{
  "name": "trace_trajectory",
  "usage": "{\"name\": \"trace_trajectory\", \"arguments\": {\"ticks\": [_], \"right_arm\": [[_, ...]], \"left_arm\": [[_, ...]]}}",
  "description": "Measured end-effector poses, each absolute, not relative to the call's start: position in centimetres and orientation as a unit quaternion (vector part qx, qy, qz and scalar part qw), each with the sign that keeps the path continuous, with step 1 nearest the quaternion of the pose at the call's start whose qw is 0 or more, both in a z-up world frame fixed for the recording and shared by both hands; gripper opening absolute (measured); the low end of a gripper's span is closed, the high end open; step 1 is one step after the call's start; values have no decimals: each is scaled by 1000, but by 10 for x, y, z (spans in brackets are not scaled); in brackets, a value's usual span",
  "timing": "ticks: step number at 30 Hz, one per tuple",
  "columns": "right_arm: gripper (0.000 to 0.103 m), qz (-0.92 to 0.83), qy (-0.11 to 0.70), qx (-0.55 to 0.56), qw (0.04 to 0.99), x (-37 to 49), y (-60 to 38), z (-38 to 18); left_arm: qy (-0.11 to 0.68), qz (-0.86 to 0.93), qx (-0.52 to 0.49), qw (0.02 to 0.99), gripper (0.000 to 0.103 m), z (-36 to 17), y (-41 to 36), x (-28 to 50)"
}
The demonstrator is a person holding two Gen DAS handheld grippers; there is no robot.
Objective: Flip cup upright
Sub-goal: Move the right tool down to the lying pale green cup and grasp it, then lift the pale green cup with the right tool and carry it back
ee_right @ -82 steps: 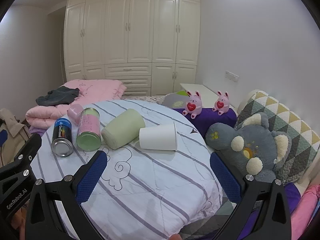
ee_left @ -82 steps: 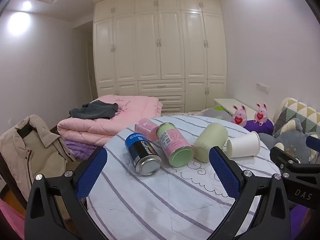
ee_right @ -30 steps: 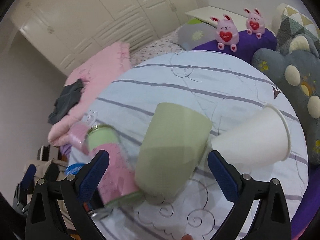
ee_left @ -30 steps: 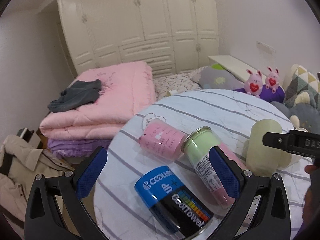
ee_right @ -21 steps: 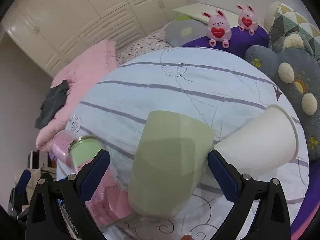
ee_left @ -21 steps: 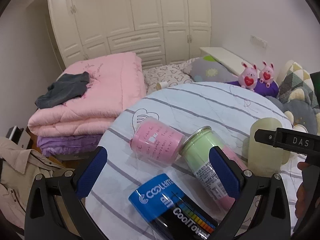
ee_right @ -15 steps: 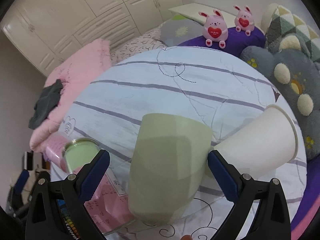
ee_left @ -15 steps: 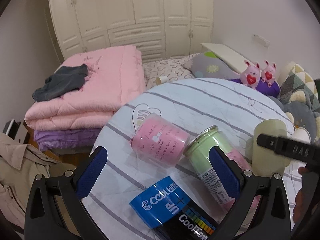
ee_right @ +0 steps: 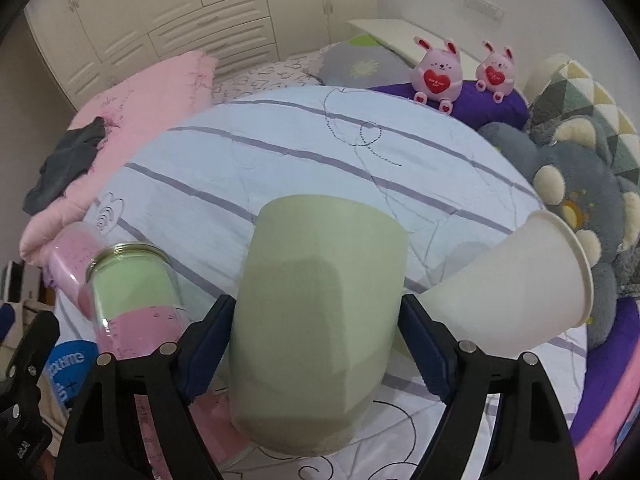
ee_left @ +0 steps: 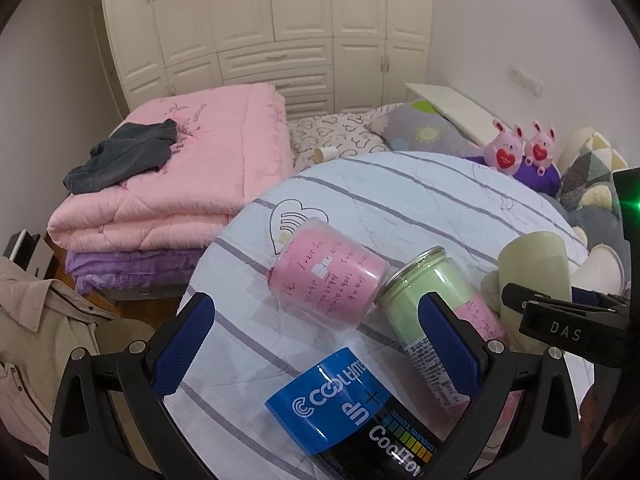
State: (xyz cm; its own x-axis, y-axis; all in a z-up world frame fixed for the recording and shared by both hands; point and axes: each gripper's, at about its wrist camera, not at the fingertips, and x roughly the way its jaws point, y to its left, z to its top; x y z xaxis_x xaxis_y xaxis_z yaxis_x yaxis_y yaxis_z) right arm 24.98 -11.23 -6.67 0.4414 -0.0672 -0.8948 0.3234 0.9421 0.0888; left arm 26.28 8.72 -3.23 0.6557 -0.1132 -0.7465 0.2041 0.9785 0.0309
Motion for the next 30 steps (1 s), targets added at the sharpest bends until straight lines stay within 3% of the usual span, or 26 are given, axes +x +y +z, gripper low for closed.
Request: {"name": "trace_trajectory", "arguments": {"ticks": [30], "right_arm": [[82, -79, 490, 126, 859, 225, -122, -26]], "left_arm": [[382, -73, 50, 920, 103, 1, 89, 234]]}}
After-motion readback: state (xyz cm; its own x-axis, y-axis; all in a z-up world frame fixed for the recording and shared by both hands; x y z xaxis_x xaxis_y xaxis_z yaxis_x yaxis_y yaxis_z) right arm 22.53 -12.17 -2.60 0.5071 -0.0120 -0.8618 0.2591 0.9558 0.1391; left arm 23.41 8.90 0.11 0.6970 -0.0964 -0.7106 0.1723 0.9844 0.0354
